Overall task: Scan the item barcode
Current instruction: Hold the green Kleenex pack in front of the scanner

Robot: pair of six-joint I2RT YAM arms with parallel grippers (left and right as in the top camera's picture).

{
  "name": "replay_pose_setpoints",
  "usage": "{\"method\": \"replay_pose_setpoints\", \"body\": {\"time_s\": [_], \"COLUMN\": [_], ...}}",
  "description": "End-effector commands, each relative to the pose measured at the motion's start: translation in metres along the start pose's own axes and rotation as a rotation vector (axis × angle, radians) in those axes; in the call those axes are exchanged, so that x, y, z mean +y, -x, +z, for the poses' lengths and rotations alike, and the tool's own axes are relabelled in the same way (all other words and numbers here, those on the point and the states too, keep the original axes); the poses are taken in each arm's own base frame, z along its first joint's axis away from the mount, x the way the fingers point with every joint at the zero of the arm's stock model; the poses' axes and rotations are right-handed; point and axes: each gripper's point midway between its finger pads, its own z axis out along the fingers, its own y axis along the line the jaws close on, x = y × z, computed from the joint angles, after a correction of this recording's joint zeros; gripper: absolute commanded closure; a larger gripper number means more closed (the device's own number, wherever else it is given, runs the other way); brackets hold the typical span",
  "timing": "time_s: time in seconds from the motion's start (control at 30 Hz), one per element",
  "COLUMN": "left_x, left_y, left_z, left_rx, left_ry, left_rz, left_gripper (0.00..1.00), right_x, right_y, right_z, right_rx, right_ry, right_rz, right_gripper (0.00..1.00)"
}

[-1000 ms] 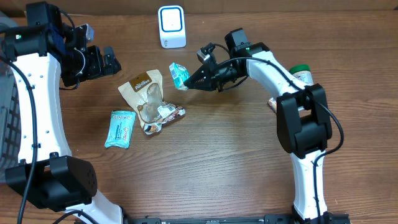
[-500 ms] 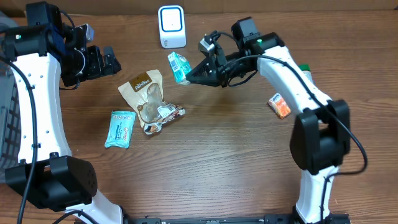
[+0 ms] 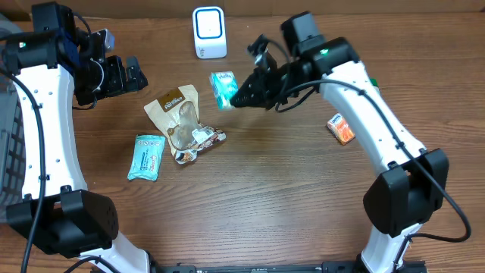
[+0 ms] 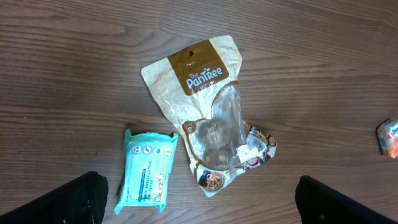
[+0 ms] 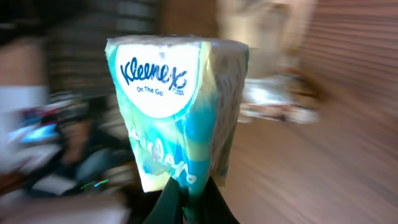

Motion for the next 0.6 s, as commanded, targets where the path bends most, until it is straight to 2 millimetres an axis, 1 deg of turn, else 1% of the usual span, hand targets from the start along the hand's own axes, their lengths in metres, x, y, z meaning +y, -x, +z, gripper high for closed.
{"method": "replay_pose_setpoints", "body": {"time_s": [0.0,0.03,0.1,0.2,0.27,0.37,0.4,0.43,0.5,0.57], "left_x": [-0.006,-0.006,-0.006,-0.006,-0.006,-0.007,-0.007,-0.007,-0.007,-0.007], "left_y": [0.001,0.001,0.001,0.001,0.001,0.001,0.001,0.001,0.001,0.001], "left_z": [-0.009,-0.009,-0.009,-0.009,-0.009,-0.009,-0.009,-0.009,-0.009,-0.009], "left_rx": [-0.026,-0.026,-0.026,-0.026,-0.026,-0.026,-0.026,-0.025,-0.026,-0.026], "left_ry": [-0.003,-0.003,-0.003,-0.003,-0.004,-0.004,-0.004,-0.004,-0.004,-0.004], "left_rz": [0.034,0.034,0.034,0.035,0.036,0.036,0.036,0.036,0.036,0.036], "left_gripper": [0.01,0.00,0.00,0.01,0.00,0.01,0.01,0.00,0.00,0.00], "right_x": [-0.028,-0.026,-0.020,-0.003,0.002,0.001,-0.006,-0.010,-0.019,-0.032], "right_y": [0.033,0.047,0.068,0.108,0.133,0.173,0.194,0.204,0.222,0.239], "right_z": [-0.030,-0.047,-0.072,-0.093,-0.100,-0.100,-0.095,-0.091,-0.073,-0.051], "right_rx": [-0.193,-0.266,-0.375,-0.528,-0.620,-0.741,-0.782,-0.793,-0.781,-0.755], "right_ry": [-0.428,-0.531,-0.640,-0.744,-0.825,-0.964,-1.046,-1.085,-1.151,-1.214], "right_rz": [-0.029,-0.054,-0.095,-0.251,-0.350,-0.470,-0.533,-0.576,-0.691,-0.814], "right_gripper": [0.96,0.96,0.96,0.96,0.96,0.96,0.96,0.96,0.96,0.96]}}
